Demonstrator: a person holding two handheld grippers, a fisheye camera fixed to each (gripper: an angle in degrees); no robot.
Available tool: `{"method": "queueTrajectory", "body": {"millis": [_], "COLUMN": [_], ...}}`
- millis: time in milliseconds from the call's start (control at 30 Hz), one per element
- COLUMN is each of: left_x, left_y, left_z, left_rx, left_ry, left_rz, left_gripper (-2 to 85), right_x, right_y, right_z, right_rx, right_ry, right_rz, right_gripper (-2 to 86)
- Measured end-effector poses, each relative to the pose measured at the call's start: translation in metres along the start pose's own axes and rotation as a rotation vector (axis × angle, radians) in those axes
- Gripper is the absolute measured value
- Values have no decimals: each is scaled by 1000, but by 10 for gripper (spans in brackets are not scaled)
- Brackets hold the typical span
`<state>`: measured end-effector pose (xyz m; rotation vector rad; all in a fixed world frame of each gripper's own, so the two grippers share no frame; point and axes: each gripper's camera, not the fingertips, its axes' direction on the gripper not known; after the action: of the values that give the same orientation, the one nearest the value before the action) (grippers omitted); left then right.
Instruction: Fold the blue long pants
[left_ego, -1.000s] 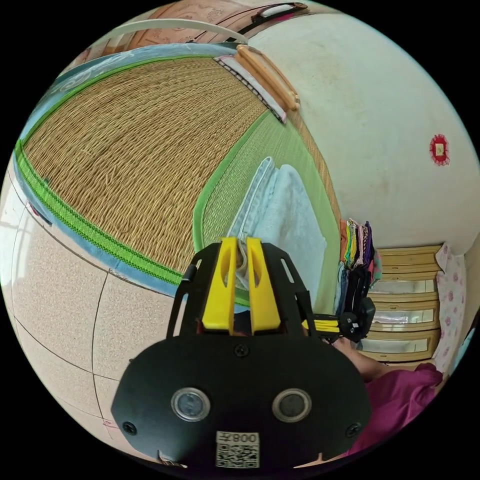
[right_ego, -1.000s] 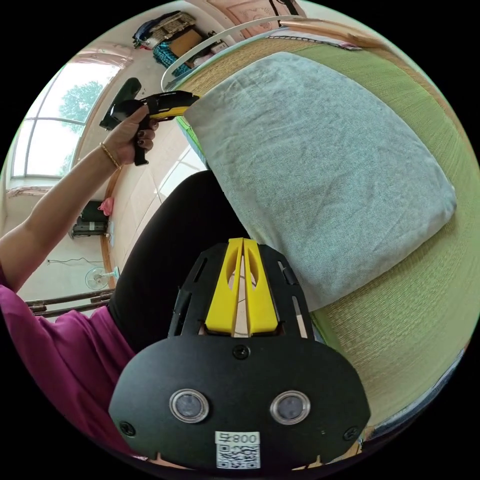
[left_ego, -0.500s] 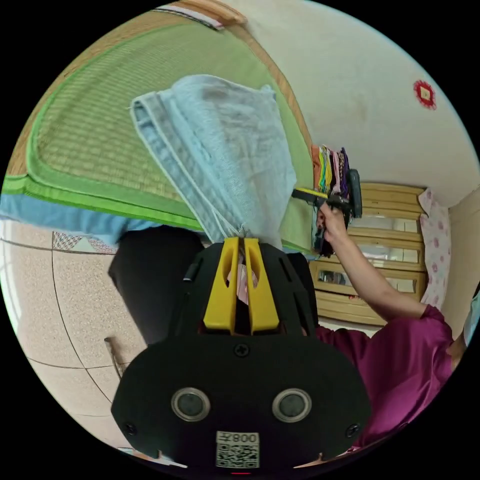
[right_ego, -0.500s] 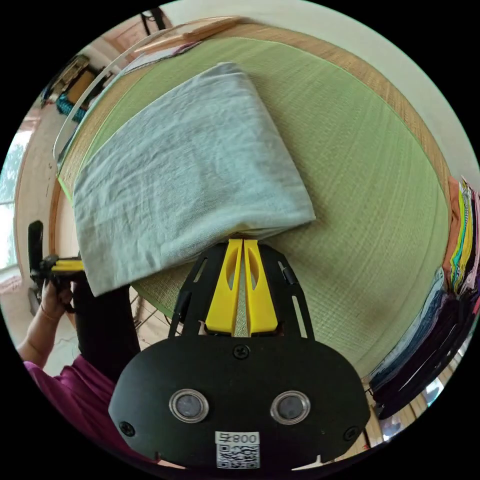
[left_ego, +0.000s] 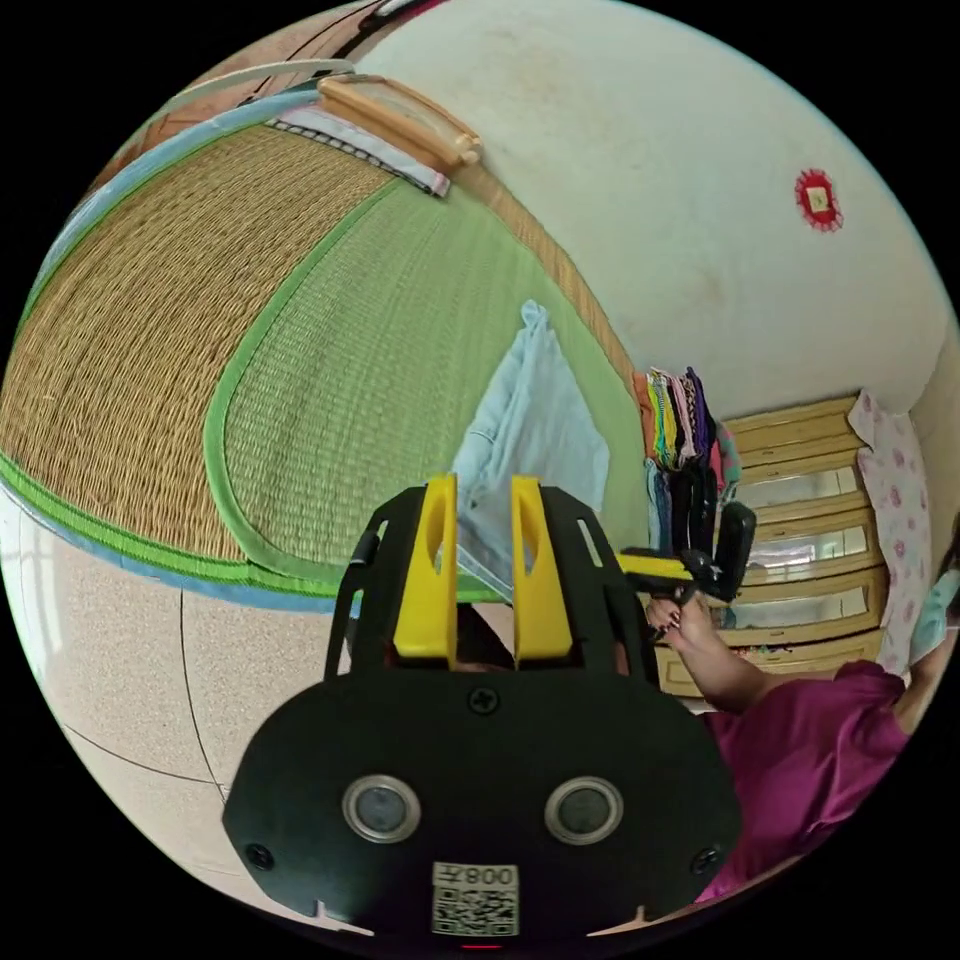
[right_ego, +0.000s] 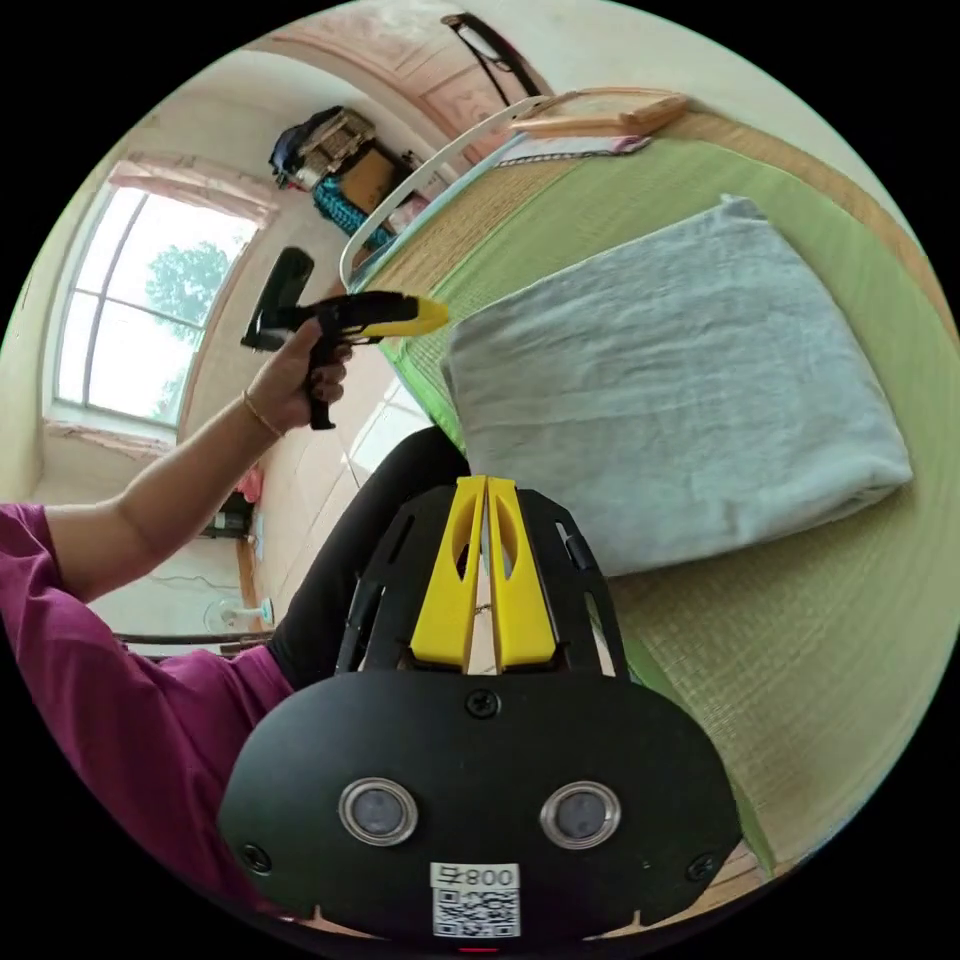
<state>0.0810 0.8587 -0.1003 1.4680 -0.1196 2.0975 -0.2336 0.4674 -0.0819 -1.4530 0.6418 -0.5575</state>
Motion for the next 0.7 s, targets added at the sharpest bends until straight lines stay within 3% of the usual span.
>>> {"method": "queueTrajectory", "body": {"millis": [133,233,500,600,700], "left_x": [-34,-34,25,48,40], "left_y": [-7,19,93,113,131], "left_z": [41,49,94,107,93], "left_rx": [-104,-34,-206,-304,-259], "left_ry": [-53,18,139,112,129], "left_rz": [-124,-170,-64,3,-25], "left_gripper": [56,31,12,19,53], "right_x": [-25,-9,53,83,105], "right_y": [-1,5,61,93,118], "right_z": [45,53,28,7,-7], "right_rx": [-114,-146,-291,-250,-196], "right_ry": [103,62,131,150,155], "right_rz": [-111,-96,-42,49,125], "right_gripper": [1,1,1,1,1]}}
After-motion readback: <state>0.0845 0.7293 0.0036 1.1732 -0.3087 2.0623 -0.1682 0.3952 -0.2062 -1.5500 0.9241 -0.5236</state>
